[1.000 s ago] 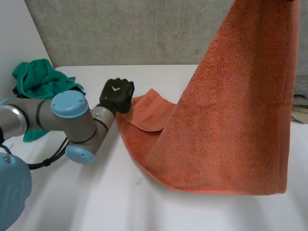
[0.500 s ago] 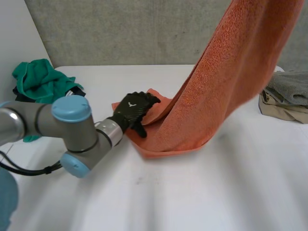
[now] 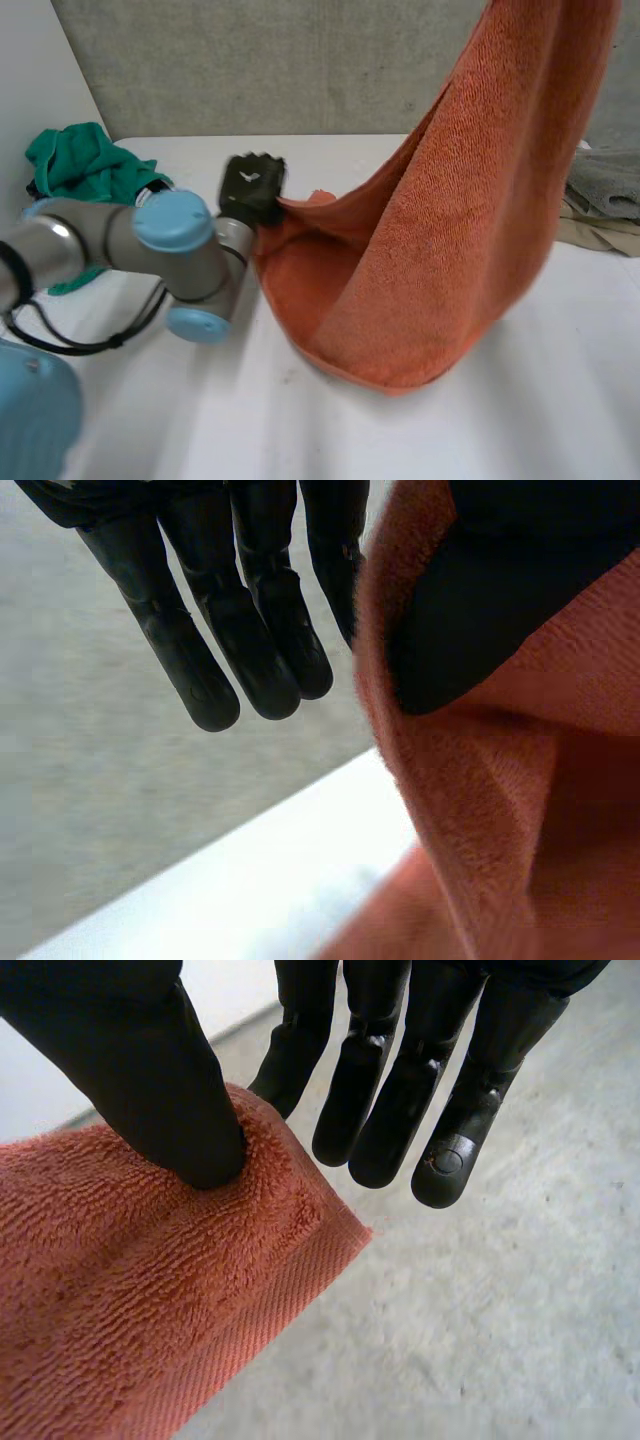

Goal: Fold the laundry.

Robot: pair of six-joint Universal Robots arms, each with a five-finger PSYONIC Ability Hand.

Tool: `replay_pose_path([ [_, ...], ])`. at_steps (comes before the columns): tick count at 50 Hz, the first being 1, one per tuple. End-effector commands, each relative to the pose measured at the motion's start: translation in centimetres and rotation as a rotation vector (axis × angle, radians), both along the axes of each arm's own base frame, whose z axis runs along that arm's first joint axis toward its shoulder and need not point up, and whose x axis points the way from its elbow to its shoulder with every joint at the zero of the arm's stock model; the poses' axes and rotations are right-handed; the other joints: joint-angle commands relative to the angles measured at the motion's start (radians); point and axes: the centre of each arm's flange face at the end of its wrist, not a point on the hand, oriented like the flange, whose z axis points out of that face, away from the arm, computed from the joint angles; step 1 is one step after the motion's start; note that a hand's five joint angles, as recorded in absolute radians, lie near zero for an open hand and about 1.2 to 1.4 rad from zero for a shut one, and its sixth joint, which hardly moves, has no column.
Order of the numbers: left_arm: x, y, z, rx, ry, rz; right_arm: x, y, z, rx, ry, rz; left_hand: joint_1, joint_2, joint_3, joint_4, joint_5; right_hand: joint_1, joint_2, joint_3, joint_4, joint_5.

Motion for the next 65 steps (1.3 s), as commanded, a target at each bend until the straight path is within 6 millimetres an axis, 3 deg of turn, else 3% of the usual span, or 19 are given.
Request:
replay_pose_path([
  [1, 6.9, 1.8, 6.8, -0.124, -0.162, 0.105, -2.0, -6.4, -5.5, 0.189, 0.066, -0.138, 0.223, 0.200, 0.206, 0.199, 0.254, 0.324, 0.217, 0.211, 0.201, 0.252],
  [8, 10.6, 6.1, 10.1, -0.210, -0.297, 0.141, -2.8, -10.1, -12.9, 0.401, 0.177, -0.198, 0.223, 0.200, 0.206, 0.199, 0.254, 0.324, 0.217, 0.211, 0.201, 0.252],
  [11, 11.0, 7.4, 10.1, -0.217, -0.338, 0.137, -2.7, -10.7, -16.4, 0.485, 0.252, -0.204, 0.223, 0.200, 0.206, 0.199, 0.254, 0.324, 0.217, 0.211, 0.201, 0.252],
  [15, 11.3, 8.7, 8.1, -0.170, -0.423, 0.115, -2.6, -11.3, -20.8, 0.584, 0.363, -0.205, 0.223, 0.200, 0.206, 0.199, 0.254, 0.324, 0.217, 0.211, 0.201, 0.252],
  [18, 11.0, 8.3, 6.2, -0.138, -0.487, 0.100, -2.5, -12.0, -23.0, 0.632, 0.414, -0.202, 0.223, 0.200, 0.206, 0.199, 0.254, 0.324, 0.217, 0.211, 0.201, 0.252],
  [20, 10.6, 7.1, 4.1, -0.108, -0.542, 0.087, -2.3, -12.8, -24.6, 0.662, 0.436, -0.203, 0.223, 0.200, 0.206, 0.199, 0.254, 0.324, 0.217, 0.211, 0.201, 0.252],
  [23, 9.6, 4.2, 3.2, -0.145, -0.600, 0.094, -2.1, -14.8, -25.3, 0.657, 0.430, -0.244, 0.223, 0.200, 0.206, 0.199, 0.254, 0.324, 0.217, 0.211, 0.201, 0.252],
  [26, 8.2, 1.7, 3.8, -0.217, -0.615, 0.106, -1.8, -17.0, -25.1, 0.601, 0.411, -0.301, 0.223, 0.200, 0.206, 0.199, 0.254, 0.324, 0.217, 0.211, 0.201, 0.252],
  [29, 6.0, -1.7, 6.8, -0.382, -0.588, 0.143, -0.4, -20.1, -22.9, 0.427, 0.327, -0.359, 0.223, 0.200, 0.206, 0.199, 0.254, 0.324, 0.217, 0.211, 0.201, 0.252],
  [31, 5.0, -4.6, 11.0, -0.548, -0.512, 0.221, 0.2, -22.4, -19.7, 0.244, 0.217, -0.401, 0.223, 0.200, 0.206, 0.199, 0.254, 0.324, 0.217, 0.211, 0.201, 0.252],
  [34, 4.2, -5.8, 14.8, -0.694, -0.441, 0.272, 1.3, -23.8, -15.0, -0.007, 0.070, -0.401, 0.223, 0.200, 0.206, 0.199, 0.254, 0.324, 0.217, 0.211, 0.201, 0.252],
  [35, 4.2, -6.3, 17.8, -0.784, -0.380, 0.326, 1.3, -24.0, -13.8, -0.069, 0.033, -0.407, 0.223, 0.200, 0.206, 0.199, 0.254, 0.324, 0.217, 0.211, 0.201, 0.252],
  [39, 4.6, -6.0, 22.7, -0.914, -0.266, 0.426, 1.3, -23.9, -8.8, -0.316, -0.101, -0.413, 0.223, 0.200, 0.206, 0.199, 0.254, 0.324, 0.217, 0.211, 0.201, 0.252],
  [44, 5.1, -4.5, 24.4, -0.910, -0.195, 0.438, 2.5, -22.3, -6.8, -0.382, -0.146, -0.383, 0.223, 0.200, 0.206, 0.199, 0.254, 0.324, 0.217, 0.211, 0.201, 0.252],
  [48, 5.9, -3.5, 22.2, -0.823, -0.221, 0.401, 3.0, -21.4, -8.0, -0.331, -0.124, -0.363, 0.223, 0.200, 0.206, 0.199, 0.254, 0.324, 0.217, 0.211, 0.201, 0.252],
  [52, 7.0, -2.0, 19.3, -0.722, -0.277, 0.371, 2.9, -20.8, -11.1, -0.237, -0.069, -0.357, 0.223, 0.200, 0.206, 0.199, 0.254, 0.324, 0.217, 0.211, 0.201, 0.252],
  [56, 7.8, -0.2, 14.2, -0.579, -0.354, 0.322, 2.4, -20.3, -15.6, -0.111, 0.003, -0.352, 0.223, 0.200, 0.206, 0.199, 0.254, 0.324, 0.217, 0.211, 0.201, 0.252],
  [57, 7.9, 0.2, 13.1, -0.548, -0.369, 0.308, 2.3, -19.7, -17.9, -0.042, 0.046, -0.338, 0.223, 0.200, 0.206, 0.199, 0.254, 0.324, 0.217, 0.211, 0.201, 0.252],
  [65, 8.7, 6.3, 2.6, -0.269, -0.515, 0.098, 0.5, -16.0, -27.6, 0.330, 0.243, -0.251, 0.223, 0.200, 0.206, 0.199, 0.254, 0.324, 0.217, 0.211, 0.201, 0.252],
])
